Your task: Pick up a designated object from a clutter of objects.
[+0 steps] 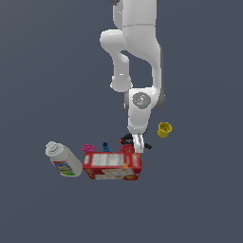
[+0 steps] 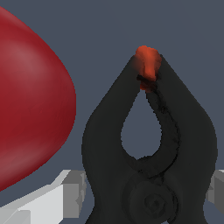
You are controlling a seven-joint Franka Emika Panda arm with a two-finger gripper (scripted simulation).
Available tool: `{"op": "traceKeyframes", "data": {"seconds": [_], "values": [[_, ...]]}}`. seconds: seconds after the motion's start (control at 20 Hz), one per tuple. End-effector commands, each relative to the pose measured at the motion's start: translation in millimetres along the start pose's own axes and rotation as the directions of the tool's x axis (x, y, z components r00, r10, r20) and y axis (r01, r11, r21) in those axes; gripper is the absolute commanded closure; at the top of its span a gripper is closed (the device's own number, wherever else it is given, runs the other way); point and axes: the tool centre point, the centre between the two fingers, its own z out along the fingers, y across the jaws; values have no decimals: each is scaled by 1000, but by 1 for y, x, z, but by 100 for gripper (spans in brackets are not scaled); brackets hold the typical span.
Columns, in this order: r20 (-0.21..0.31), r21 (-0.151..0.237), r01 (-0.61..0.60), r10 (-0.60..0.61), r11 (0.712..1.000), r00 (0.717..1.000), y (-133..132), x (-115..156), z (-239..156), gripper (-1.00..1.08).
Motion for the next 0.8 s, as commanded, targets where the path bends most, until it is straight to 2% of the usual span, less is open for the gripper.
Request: {"op": "traceKeyframes", "data": {"seconds": [0.0,0.35,0.75], "values": [[0,0,0,0,1000,1000,0,0,0,108],[0,0,0,0,1000,1000,-3,4,-13,108],[0,0,0,0,1000,1000,-15,18,-59,108]]}}
